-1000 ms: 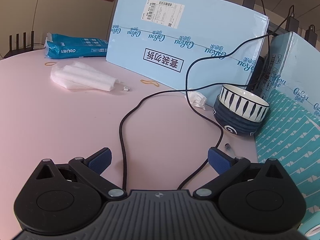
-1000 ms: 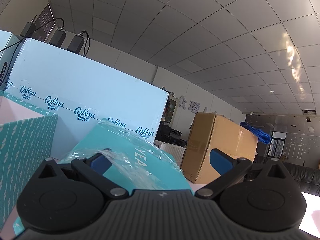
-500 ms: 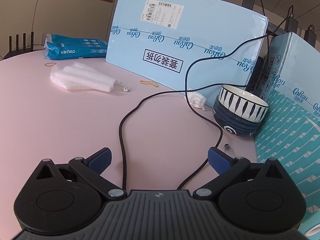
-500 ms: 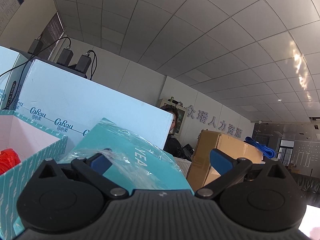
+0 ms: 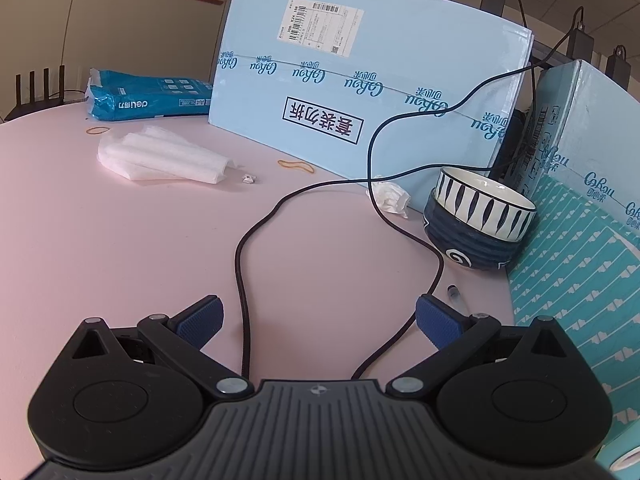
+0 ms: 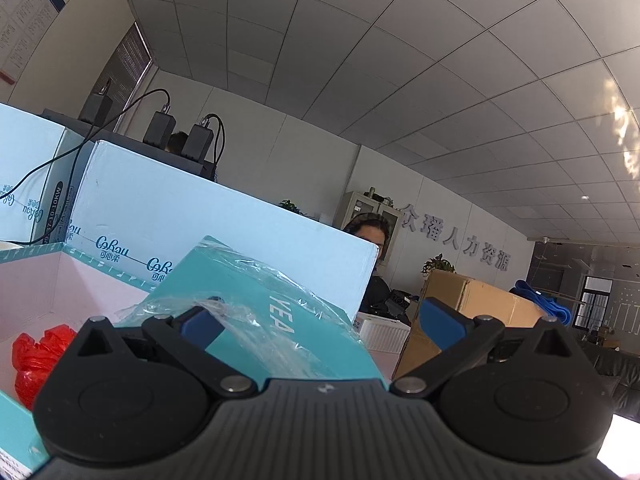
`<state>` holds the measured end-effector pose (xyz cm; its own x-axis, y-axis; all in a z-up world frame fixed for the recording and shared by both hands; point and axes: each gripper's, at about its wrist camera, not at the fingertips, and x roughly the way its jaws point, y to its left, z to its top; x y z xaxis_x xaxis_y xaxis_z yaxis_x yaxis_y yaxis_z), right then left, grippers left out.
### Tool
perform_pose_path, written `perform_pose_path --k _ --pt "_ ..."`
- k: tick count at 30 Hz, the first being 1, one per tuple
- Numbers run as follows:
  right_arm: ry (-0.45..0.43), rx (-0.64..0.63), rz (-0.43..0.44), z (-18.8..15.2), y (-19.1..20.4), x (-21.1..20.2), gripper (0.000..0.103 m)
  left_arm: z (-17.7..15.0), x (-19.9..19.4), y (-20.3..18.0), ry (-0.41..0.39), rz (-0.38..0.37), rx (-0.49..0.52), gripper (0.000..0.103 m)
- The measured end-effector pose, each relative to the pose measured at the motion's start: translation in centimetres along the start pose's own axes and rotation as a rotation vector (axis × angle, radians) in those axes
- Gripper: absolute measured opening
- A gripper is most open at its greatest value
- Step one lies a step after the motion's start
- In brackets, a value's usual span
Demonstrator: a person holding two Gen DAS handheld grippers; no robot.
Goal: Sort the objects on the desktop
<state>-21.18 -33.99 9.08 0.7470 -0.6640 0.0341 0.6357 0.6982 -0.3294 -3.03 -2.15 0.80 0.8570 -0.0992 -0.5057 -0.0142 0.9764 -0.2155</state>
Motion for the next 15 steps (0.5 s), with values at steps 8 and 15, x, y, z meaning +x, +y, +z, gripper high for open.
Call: perform_pose_path --k 8,15 --pt "0.013 0.016 0.033 1.8 1.6 -0.5 0.103 0.0 -0.1 0.0 -0.004 -0.007 0.002 0.103" --pt "-0.005 -0.025 0.044 2.6 3.8 -0.8 0.103 0.0 0.0 -0.1 -0.004 -0.013 0.007 0.103"
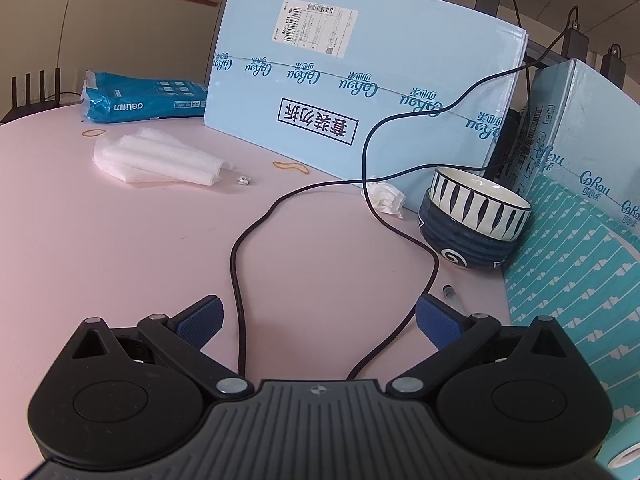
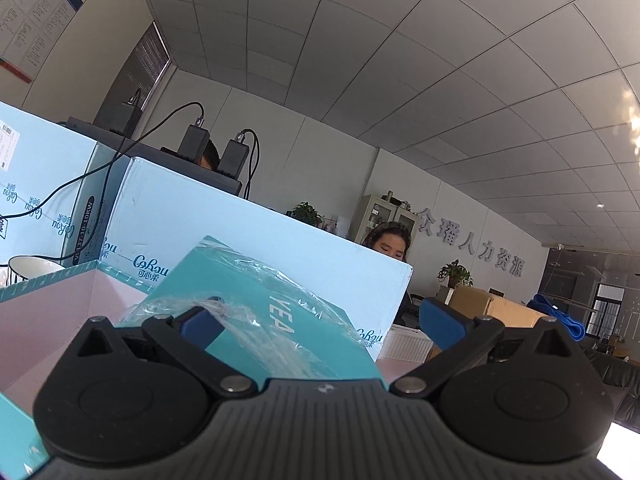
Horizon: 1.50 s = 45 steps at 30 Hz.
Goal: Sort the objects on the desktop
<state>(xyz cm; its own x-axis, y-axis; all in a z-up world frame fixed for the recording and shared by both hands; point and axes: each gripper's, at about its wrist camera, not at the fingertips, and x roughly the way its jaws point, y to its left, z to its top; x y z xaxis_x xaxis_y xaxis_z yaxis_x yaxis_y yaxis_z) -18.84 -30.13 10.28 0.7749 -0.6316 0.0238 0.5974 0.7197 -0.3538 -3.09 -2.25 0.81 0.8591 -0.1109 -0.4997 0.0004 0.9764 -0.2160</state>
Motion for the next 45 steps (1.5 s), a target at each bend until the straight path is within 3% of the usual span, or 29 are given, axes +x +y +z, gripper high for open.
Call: perform_pose_path --k 45 --pt "0.051 0.000 0.049 2.1 7.9 0.2 0.103 0.1 0.1 -0.1 0.003 -0.014 0.003 0.103"
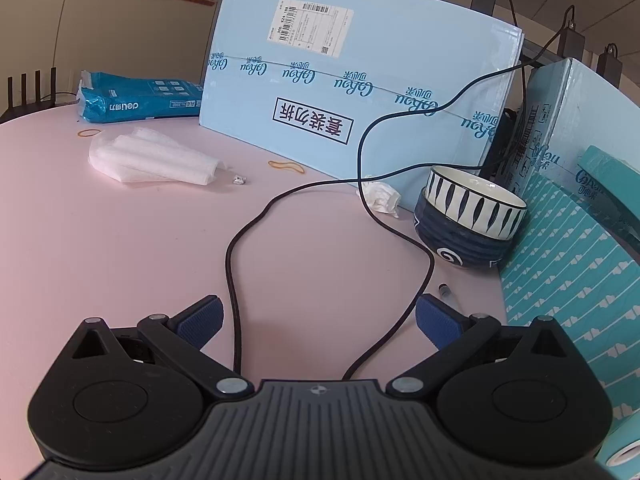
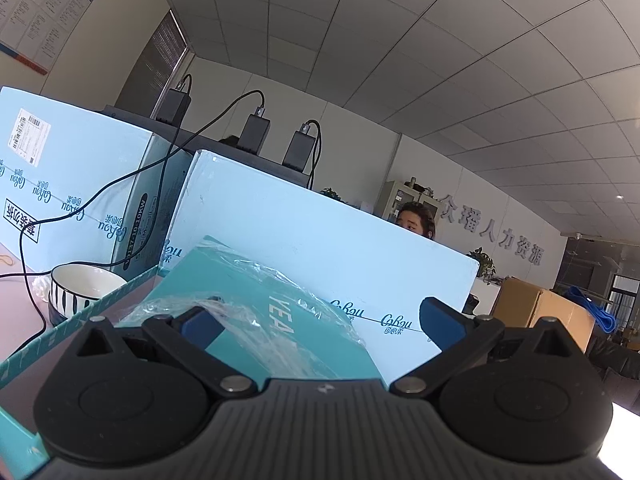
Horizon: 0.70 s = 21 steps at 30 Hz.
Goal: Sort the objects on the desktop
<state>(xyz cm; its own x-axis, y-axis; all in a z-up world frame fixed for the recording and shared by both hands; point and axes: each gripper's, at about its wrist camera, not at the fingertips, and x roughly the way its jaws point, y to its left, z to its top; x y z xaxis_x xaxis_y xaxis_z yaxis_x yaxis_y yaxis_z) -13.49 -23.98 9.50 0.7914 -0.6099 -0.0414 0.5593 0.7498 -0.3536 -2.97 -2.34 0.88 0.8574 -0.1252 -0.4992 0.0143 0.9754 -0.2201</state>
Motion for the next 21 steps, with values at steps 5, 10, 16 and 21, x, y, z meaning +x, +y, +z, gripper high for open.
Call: perform_pose_path --k 5,10,16,21 --pt "-0.002 -0.006 0.007 0.1 0.4 0.0 0.103 0.0 0.0 0.0 0.001 -0.003 -0.001 0.103" --pt "0.002 -0.010 0.010 0.2 0.6 0.1 0.103 0.0 0.0 0.1 0.001 -0.003 -0.002 0.103" --pt "0.010 -0.011 0.005 0.3 0.9 0.4 0.103 0.0 0.0 0.1 0.002 -0.004 -0.001 0.103" --pt "0.012 -0.014 0.002 0.6 1.1 0.5 0.103 0.0 0.0 0.0 0.002 -0.005 0.001 0.103"
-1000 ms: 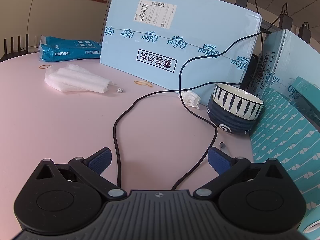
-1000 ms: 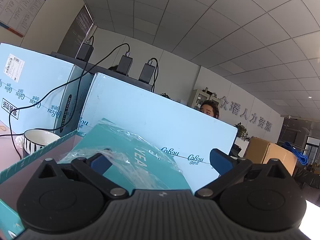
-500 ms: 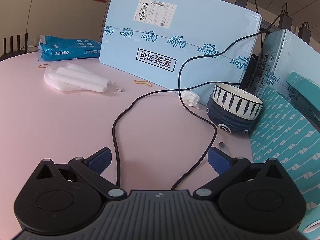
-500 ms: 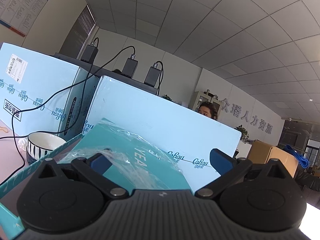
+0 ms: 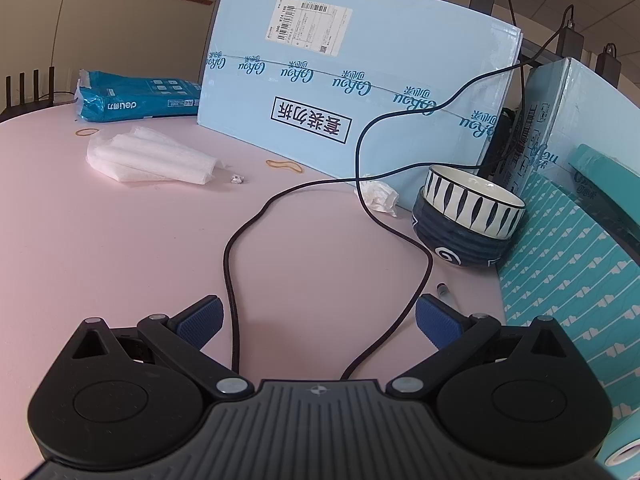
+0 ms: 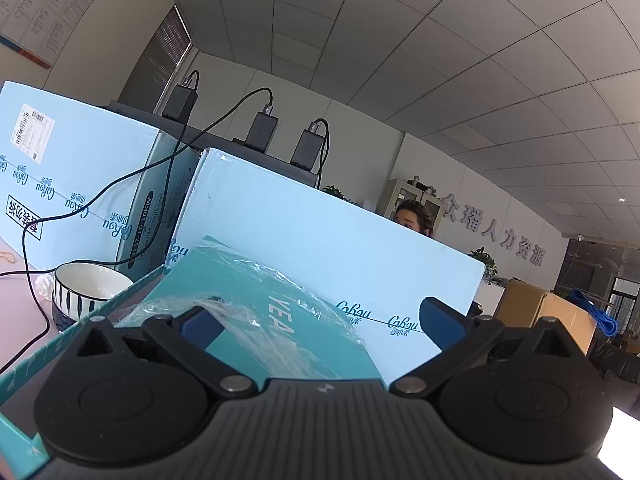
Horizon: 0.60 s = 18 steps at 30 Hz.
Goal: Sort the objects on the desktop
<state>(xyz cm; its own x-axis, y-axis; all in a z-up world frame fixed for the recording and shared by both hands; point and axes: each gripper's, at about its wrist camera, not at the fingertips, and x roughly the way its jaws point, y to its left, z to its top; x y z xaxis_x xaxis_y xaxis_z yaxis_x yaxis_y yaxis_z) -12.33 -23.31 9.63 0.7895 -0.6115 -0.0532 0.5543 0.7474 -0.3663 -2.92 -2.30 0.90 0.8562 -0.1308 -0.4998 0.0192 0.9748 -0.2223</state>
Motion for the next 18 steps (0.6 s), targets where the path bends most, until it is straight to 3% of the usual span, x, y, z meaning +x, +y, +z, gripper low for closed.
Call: perform_pose_path --k 18 --pt "-0.003 -0.021 0.009 0.5 1.4 0.2 0.103 0.0 0.0 0.0 0.003 -0.008 -0.004 0.103"
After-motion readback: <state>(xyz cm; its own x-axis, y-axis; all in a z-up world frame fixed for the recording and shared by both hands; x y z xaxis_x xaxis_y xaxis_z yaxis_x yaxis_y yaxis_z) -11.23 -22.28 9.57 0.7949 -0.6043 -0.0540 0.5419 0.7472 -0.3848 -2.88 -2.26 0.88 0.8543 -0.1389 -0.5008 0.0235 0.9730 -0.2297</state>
